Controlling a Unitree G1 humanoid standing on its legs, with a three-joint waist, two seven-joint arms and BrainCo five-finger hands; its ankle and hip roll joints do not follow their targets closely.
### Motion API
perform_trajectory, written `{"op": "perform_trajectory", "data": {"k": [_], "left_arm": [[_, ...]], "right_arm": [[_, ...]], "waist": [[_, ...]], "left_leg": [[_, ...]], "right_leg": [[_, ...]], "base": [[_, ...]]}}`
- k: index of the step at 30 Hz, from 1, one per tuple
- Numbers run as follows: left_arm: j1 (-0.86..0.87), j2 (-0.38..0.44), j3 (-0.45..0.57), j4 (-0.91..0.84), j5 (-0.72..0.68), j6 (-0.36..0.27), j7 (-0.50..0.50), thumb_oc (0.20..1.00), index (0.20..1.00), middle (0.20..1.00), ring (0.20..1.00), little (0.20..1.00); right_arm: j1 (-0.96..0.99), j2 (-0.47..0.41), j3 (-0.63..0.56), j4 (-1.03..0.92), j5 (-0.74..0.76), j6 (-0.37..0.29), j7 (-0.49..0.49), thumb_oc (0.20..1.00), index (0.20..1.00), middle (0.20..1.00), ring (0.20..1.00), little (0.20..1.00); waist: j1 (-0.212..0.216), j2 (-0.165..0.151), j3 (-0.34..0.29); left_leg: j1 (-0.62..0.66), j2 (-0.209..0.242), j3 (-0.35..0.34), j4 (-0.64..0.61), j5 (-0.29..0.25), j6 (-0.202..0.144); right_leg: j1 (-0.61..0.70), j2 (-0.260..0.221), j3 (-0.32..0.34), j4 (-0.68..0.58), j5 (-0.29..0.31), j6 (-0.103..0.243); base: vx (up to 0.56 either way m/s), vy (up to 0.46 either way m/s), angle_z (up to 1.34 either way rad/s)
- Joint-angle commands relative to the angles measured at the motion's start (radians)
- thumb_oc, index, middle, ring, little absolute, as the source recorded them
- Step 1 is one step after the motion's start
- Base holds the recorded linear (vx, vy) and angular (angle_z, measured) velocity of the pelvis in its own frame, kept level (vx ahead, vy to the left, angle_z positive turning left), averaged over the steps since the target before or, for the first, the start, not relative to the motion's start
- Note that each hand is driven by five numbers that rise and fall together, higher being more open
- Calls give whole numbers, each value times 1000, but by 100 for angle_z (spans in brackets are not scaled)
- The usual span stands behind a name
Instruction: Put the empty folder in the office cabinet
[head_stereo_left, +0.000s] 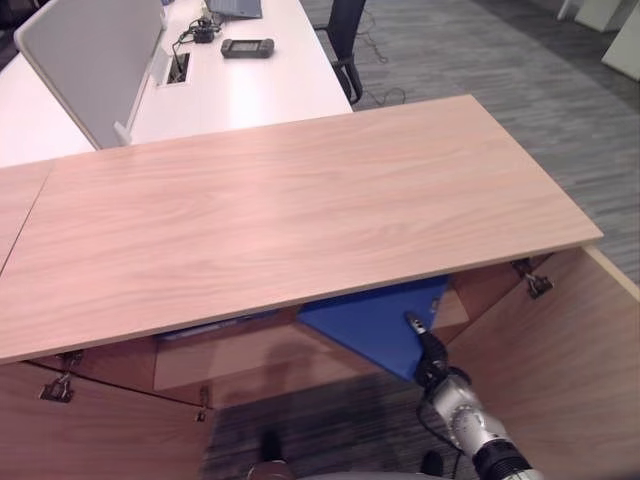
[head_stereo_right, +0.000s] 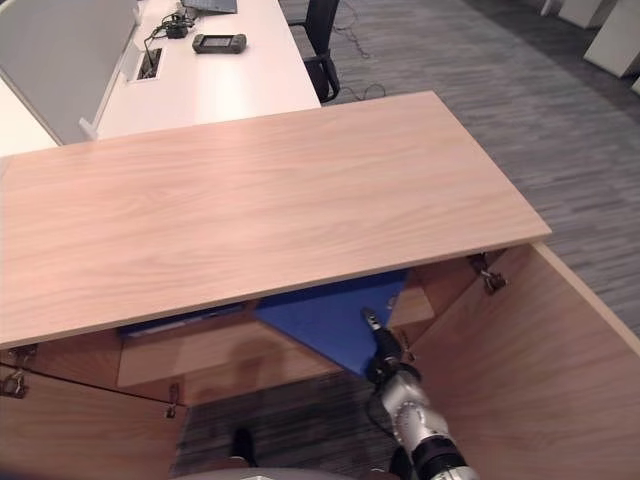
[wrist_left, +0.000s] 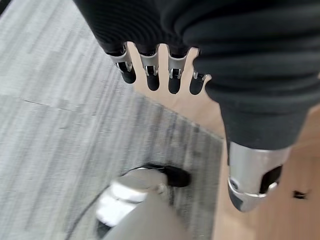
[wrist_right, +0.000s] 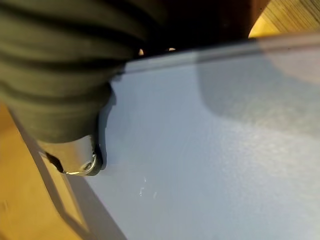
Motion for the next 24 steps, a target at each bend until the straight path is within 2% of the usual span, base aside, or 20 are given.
{"op": "perform_trajectory", "data": {"k": [1, 3, 5, 6, 7, 8, 9, 10, 11, 12, 14, 15, 18, 24], "left_arm": [[-1, -6, 0, 57, 28, -4, -1, 1000, 1000, 1000, 1000, 1000], [4, -4, -1, 47, 38, -12, -11, 1000, 1000, 1000, 1000, 1000], [2, -5, -9, 49, 54, -14, -14, 1000, 1000, 1000, 1000, 1000], [2, -4, -9, 50, 54, -14, -14, 1000, 1000, 1000, 1000, 1000], [-4, -11, -34, 49, 65, -18, -10, 1000, 1000, 1000, 1000, 1000], [-16, -12, -56, 46, 81, -22, -10, 1000, 1000, 1000, 1000, 1000], [-16, -12, -56, 46, 81, -22, -10, 1000, 1000, 1000, 1000, 1000], [-22, -12, -72, 43, 90, -20, -8, 1000, 1000, 1000, 1000, 1000], [-20, -18, -95, 38, 105, -19, -8, 1000, 1000, 1000, 1000, 1000], [-20, -18, -94, 38, 105, -18, -8, 1000, 1000, 1000, 1000, 1000], [-21, -23, -113, 43, 116, -14, -14, 1000, 1000, 1000, 1000, 1000], [-17, -27, -106, 44, 111, -11, -16, 1000, 1000, 1000, 1000, 1000], [-19, -36, -80, 49, 92, -5, -17, 1000, 1000, 1000, 1000, 1000], [-10, -56, -59, 63, 99, 11, -4, 1000, 1000, 1000, 1000, 1000]], "right_arm": [[-75, -47, -63, -59, 21, -73, 28, 200, 200, 200, 200, 200], [-82, -50, -81, -50, 16, -80, 22, 200, 200, 200, 200, 200], [-94, -45, -96, -49, 11, -76, 23, 200, 200, 200, 200, 200], [-94, -45, -96, -49, 11, -76, 23, 200, 200, 200, 200, 200], [-115, -36, -89, -68, -3, -74, 22, 200, 200, 200, 200, 200], [-116, -27, -83, -68, -9, -81, 23, 200, 200, 200, 200, 200], [-116, -27, -83, -68, -9, -81, 23, 200, 200, 200, 200, 200], [-108, -26, -81, -74, -4, -82, 25, 200, 200, 200, 200, 200], [-84, -24, -80, -88, 1, -84, 30, 200, 200, 200, 200, 200], [-85, -23, -80, -88, 1, -84, 30, 200, 200, 200, 200, 200], [-53, -24, -69, -95, 6, -83, 34, 200, 200, 200, 200, 200], [-53, -23, -68, -97, 0, -85, 35, 200, 200, 200, 200, 200], [-45, -23, -53, -78, 17, -89, 36, 200, 200, 200, 200, 200], [-1, -18, -42, -89, 44, -86, 31, 200, 200, 200, 200, 200]], "waist": [[27, 29, 28], [35, 9, 42], [33, -2, 50], [34, -3, 49], [31, -7, 71], [18, -3, 77], [18, -3, 78], [7, -7, 80], [3, -6, 71], [2, -8, 68], [-5, -9, 54], [0, -13, 53], [0, -27, 32], [-9, -29, 6]], "left_leg": [[-93, 71, -120, 137, -56, 2], [-123, 49, -128, 193, -104, 19], [-134, 19, -122, 215, -133, 42], [-136, 18, -121, 218, -135, 43], [-135, 2, -98, 236, -154, 65], [-133, -9, -92, 233, -163, 89], [-133, -9, -91, 233, -164, 89], [-132, -28, -97, 231, -165, 106], [-123, -54, -94, 217, -162, 133], [-125, -55, -94, 215, -158, 133], [-105, -86, -83, 191, -149, 150], [-92, -101, -79, 181, -151, 155], [-51, -120, -72, 134, -139, 152], [25, -96, -65, 73, -124, 131]], "right_leg": [[-23, 10, 49, -4, -44, 43], [-44, -11, 51, -4, -15, 56], [-82, -37, 55, -4, 33, 67], [-85, -38, 58, -4, 34, 68], [-128, -57, 53, -4, 106, 78], [-115, -52, 60, -4, 92, 75], [-114, -52, 60, -4, 92, 75], [-98, -34, 106, 13, 69, 64], [-83, 15, 173, 63, 7, 43], [-87, 13, 173, 64, 8, 43], [-73, 71, 166, 71, -50, 13], [-61, 86, 143, 59, -57, 8], [-32, 136, 149, 20, -72, -12], [7, 172, 132, -4, -98, -20]], "base": [[-169, 167, -5], [-106, 183, 8], [-98, 211, 2], [-154, 212, -13], [-177, 244, -19], [-176, 242, -32], [-82, 213, -44], [-10, 241, -43], [-13, 242, -17], [17, 226, -7], [27, 134, -16], [29, 93, -5], [74, 28, 1], [113, -34, -19]]}}
